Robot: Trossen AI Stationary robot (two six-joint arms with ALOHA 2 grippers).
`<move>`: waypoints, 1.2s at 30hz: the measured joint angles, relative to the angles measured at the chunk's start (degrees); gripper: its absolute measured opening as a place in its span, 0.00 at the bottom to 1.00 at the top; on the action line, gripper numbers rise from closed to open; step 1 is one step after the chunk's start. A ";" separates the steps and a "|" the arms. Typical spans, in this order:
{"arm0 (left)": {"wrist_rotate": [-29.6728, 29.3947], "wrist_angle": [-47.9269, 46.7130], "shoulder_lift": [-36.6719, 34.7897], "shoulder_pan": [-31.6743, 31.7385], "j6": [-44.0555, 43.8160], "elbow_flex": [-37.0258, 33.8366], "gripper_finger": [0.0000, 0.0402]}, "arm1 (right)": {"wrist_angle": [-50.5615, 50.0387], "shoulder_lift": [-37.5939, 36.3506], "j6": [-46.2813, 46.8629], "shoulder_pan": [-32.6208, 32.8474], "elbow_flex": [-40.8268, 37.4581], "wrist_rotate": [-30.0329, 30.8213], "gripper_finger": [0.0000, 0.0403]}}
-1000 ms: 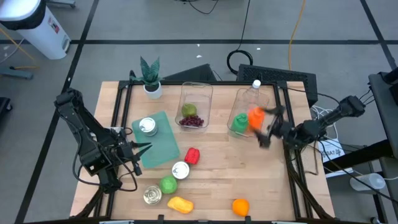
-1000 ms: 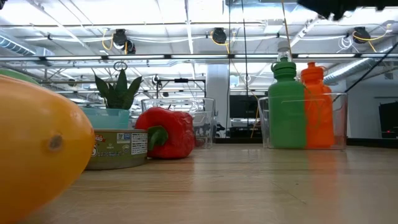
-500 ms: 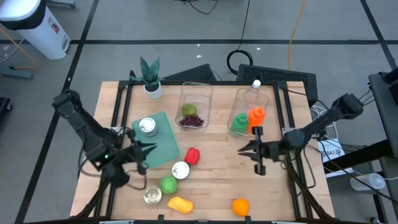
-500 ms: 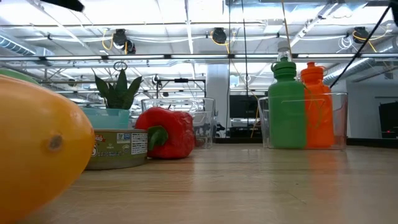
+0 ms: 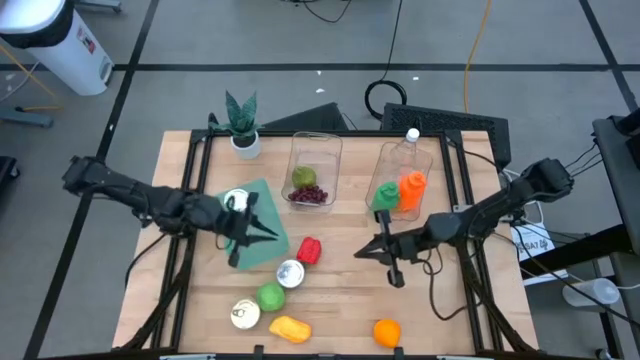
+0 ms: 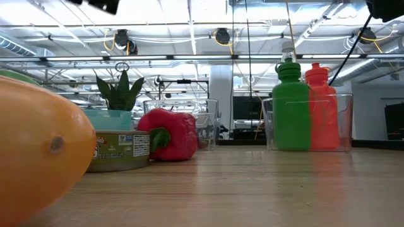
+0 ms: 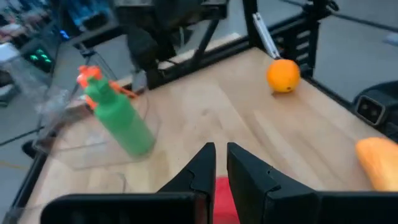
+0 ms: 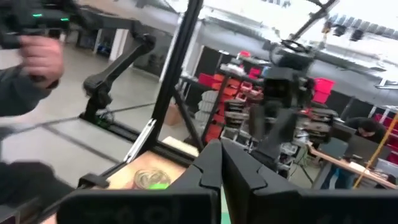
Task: Pick & Place Food Item
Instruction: Put the red bell pepper into the left transparent bin
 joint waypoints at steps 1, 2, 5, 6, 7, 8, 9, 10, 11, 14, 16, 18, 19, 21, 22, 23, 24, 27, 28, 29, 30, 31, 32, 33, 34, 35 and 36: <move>0.24 1.74 -1.92 0.75 -0.07 -2.25 0.12 | -0.67 0.06 -0.44 0.04 0.00 -0.09 0.00; 0.48 4.23 -4.22 1.32 -0.28 -4.77 0.12 | -0.82 0.04 -0.69 0.04 0.00 -0.17 0.00; -1.20 8.28 -12.21 1.72 -3.13 -13.24 0.12 | -0.91 -0.09 -0.43 0.03 0.00 -0.07 0.00; -2.32 9.25 -14.84 1.44 -4.90 -15.60 0.12 | -1.24 -0.08 -0.12 -0.01 0.00 -0.06 0.00; -3.91 9.72 -17.68 1.10 -6.69 -17.86 0.12 | -1.61 -0.02 -0.06 0.00 0.00 -0.05 0.00; -6.12 9.76 -20.43 0.70 -8.67 -19.98 0.12 | -1.97 -0.02 -0.06 0.00 0.00 -0.06 0.00; -8.51 9.98 -22.90 0.24 -10.77 -22.00 0.12 | -2.42 -0.05 -0.06 -0.09 0.00 -0.08 0.00; -11.24 10.59 -25.10 -0.33 -12.87 -24.05 0.12 | -2.87 -0.05 -0.06 -0.29 0.00 -0.17 0.00; -13.59 11.31 -26.79 -0.94 -14.24 -25.99 0.12 | -3.42 -0.05 -0.02 -0.45 0.00 -0.11 0.00; -16.91 12.35 -29.04 -2.69 -15.11 -30.83 0.12 | -4.25 -0.04 1.12 -1.31 0.00 -0.08 0.00; -17.06 12.32 -29.49 -3.67 -16.01 -33.00 0.12 | -4.73 -0.06 2.85 -1.99 0.00 -0.09 0.00; -17.23 12.23 -29.51 -4.58 -16.78 -34.38 0.12 | -6.13 -0.06 4.32 -2.53 0.00 -0.11 0.00; -17.35 12.25 -29.50 -4.80 -16.80 -34.60 0.12 | -6.70 -0.02 4.68 -2.65 0.00 -0.08 0.00; -17.64 12.71 -29.53 -5.12 -16.82 -34.57 0.12 | -7.36 -0.05 4.77 -2.69 0.00 -0.06 0.00; -17.64 12.77 -29.53 -5.22 -16.80 -34.46 0.12 | -7.90 -0.05 4.59 -2.67 0.00 -0.10 0.00; -17.58 13.23 -29.51 -5.26 -16.67 -34.42 0.12 | -8.81 -0.05 4.37 -2.67 0.00 -0.11 0.00; -17.46 13.90 -29.53 -5.26 -16.38 -34.40 0.12 | -9.84 -0.03 4.15 -2.63 0.00 -0.11 0.00; -17.42 15.42 -29.51 -5.24 -15.70 -34.37 0.12 | -11.16 -0.02 4.16 -2.64 0.00 0.01 0.00; -17.42 15.60 -29.51 -5.24 -15.66 -34.37 0.12 | -11.14 -0.02 4.17 -2.64 0.00 0.11 0.00; -17.42 15.66 -29.51 -5.24 -15.69 -34.37 0.12 | -11.14 -0.02 4.18 -2.64 0.00 0.13 0.00; -17.43 15.68 -29.51 -5.24 -15.72 -34.37 0.12 | -11.16 -0.02 4.17 -2.64 0.00 0.15 0.00; -17.44 15.68 -29.51 -5.24 -15.81 -34.37 0.12 | -11.20 -0.02 4.18 -2.64 0.00 0.39 0.00; -17.44 15.68 -29.51 -5.24 -15.91 -34.37 0.12 | -11.18 -0.02 4.18 -2.64 0.00 0.91 0.00; -17.44 15.68 -29.51 -5.24 -15.93 -34.37 0.12 | -11.27 0.01 4.17 -2.62 0.00 2.19 0.00; -17.44 15.68 -29.51 -5.24 -15.93 -34.37 0.12 | -11.18 0.41 4.20 -2.59 0.00 3.50 0.00; -17.44 15.68 -29.51 -5.24 -15.93 -34.37 0.12 | -11.32 0.94 4.19 -2.60 0.14 4.80 0.00; -17.44 15.68 -29.51 -5.24 -15.93 -34.37 0.12 | -12.04 1.46 4.15 -2.60 0.41 5.80 0.00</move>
